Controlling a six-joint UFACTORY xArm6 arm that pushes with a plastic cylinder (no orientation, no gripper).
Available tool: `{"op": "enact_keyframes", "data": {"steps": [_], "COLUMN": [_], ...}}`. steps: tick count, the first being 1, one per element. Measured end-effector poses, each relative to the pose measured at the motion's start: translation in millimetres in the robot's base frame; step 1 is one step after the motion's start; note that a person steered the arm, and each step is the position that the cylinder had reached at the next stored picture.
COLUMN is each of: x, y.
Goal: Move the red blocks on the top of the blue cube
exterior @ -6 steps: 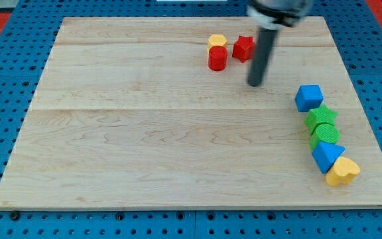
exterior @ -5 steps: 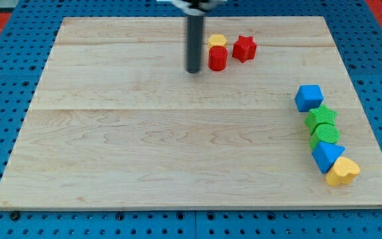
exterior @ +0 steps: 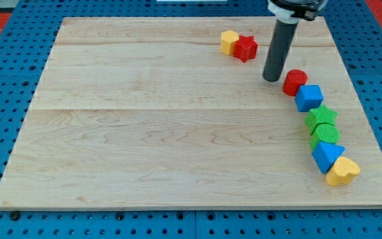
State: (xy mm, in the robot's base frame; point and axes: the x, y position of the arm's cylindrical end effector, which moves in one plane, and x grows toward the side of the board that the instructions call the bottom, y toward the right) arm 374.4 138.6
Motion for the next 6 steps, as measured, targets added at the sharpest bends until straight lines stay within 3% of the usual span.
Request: {"op": "enact_keyframes", "data": {"steps": [2, 4, 5, 6], "x": [5.5, -7.5, -47.1, -101.0], "y": [39.1, -54.1, -118.1, -139.2]}}
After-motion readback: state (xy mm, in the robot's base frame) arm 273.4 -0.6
